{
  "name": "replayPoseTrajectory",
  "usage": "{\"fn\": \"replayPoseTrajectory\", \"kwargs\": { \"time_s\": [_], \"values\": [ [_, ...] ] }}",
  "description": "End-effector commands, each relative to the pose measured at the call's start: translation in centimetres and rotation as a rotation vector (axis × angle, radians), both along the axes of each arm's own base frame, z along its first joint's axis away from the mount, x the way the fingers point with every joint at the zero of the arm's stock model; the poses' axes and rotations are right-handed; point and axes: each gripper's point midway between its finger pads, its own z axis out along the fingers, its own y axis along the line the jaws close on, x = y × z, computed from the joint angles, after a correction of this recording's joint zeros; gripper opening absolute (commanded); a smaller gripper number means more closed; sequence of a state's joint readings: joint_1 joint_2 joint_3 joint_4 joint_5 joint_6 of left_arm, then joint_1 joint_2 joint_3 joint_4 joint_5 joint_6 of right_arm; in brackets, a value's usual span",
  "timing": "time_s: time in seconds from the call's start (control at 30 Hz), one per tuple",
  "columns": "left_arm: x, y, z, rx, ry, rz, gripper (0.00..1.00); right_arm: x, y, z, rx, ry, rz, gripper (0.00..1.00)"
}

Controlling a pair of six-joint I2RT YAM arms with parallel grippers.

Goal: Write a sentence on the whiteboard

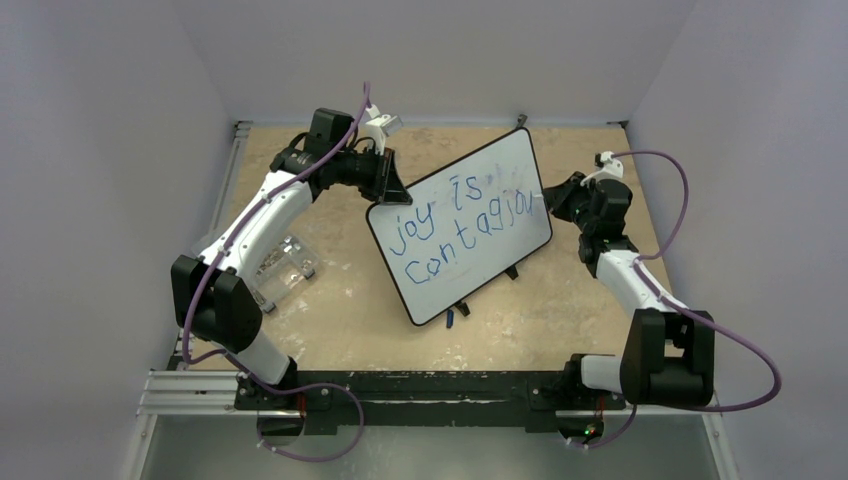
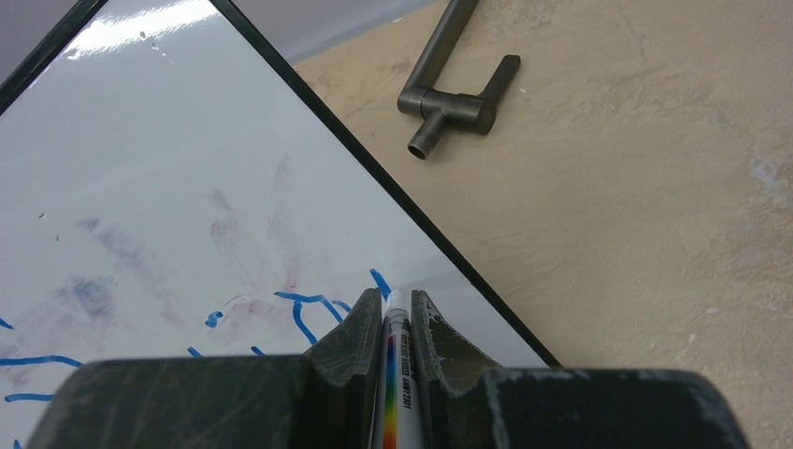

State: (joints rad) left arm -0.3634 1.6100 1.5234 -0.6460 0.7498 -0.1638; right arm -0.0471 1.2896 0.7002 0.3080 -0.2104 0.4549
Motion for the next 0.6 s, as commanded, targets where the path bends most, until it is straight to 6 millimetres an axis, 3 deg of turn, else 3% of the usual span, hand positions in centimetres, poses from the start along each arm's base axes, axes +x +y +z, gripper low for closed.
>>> {"fn": "replayPoseTrajectory", "kwargs": {
  "time_s": [0.0, 0.57],
  "values": [
    [1.6, 0.4, 1.1, 0.034, -0.136, 0.016, 0.00, 0.6, 0.1, 1.2, 0.009, -0.042, 0.014, 0.00],
    [1.5, 0.4, 1.1, 0.032, -0.137, 0.015, 0.00, 1.6, -1.4, 2.0, 0.009, -0.053, -0.052, 0.00]
  ]
}}
